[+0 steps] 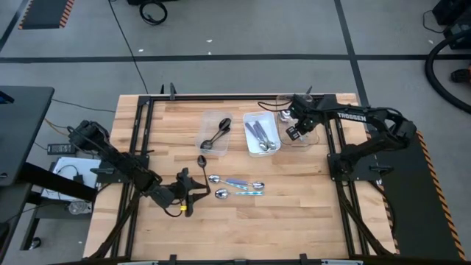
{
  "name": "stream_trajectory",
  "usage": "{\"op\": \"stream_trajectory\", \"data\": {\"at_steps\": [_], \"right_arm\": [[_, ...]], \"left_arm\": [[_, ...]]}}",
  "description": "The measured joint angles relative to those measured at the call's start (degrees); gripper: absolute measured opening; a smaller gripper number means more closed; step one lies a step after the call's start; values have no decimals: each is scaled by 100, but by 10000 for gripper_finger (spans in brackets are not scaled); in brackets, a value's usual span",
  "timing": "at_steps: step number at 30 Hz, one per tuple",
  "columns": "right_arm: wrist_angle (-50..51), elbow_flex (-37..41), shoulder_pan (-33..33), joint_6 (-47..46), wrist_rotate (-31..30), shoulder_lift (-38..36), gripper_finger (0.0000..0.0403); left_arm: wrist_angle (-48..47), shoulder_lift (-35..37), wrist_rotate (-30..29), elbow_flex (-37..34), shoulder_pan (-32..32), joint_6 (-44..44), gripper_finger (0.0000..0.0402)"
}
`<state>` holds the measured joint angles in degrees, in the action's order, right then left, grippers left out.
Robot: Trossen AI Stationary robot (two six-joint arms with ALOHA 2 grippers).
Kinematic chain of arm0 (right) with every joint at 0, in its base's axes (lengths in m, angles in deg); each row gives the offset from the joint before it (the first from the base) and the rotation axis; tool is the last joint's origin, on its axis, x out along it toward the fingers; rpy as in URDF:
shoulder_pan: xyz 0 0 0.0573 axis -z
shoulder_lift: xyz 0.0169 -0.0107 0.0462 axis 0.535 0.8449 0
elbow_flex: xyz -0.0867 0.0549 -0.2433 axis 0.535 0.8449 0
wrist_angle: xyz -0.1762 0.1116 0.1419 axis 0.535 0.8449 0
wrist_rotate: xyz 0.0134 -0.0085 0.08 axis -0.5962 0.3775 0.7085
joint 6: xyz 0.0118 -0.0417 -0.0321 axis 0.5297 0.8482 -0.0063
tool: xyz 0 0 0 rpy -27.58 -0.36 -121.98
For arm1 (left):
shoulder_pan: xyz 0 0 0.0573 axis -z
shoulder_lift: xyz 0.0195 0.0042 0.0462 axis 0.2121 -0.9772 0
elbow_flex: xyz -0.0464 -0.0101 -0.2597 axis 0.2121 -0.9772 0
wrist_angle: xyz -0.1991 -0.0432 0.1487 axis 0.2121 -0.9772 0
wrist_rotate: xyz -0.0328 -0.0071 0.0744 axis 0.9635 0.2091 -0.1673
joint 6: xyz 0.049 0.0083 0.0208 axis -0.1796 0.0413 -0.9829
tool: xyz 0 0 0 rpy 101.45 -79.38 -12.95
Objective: Sort silverware by color (type)
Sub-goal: Put the blue spoon into the right transparent bin
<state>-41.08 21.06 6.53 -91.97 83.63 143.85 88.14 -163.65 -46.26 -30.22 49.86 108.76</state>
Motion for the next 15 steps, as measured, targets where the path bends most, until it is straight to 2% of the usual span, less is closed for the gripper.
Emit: {"op": "stream_trajectory", "data": {"at_steps": [5, 9, 15], "right_arm": [[-233, 132, 0, 20, 289, 0, 54], [-326, 132, -4, 76, 299, 0, 67], [-483, 121, -11, 243, 394, 0, 102]], "left_arm": [[-6, 0, 7, 0, 207, 530, 141], [-4, 0, 7, 0, 359, 785, 141], [-9, 0, 4, -1, 550, 1153, 141]]}}
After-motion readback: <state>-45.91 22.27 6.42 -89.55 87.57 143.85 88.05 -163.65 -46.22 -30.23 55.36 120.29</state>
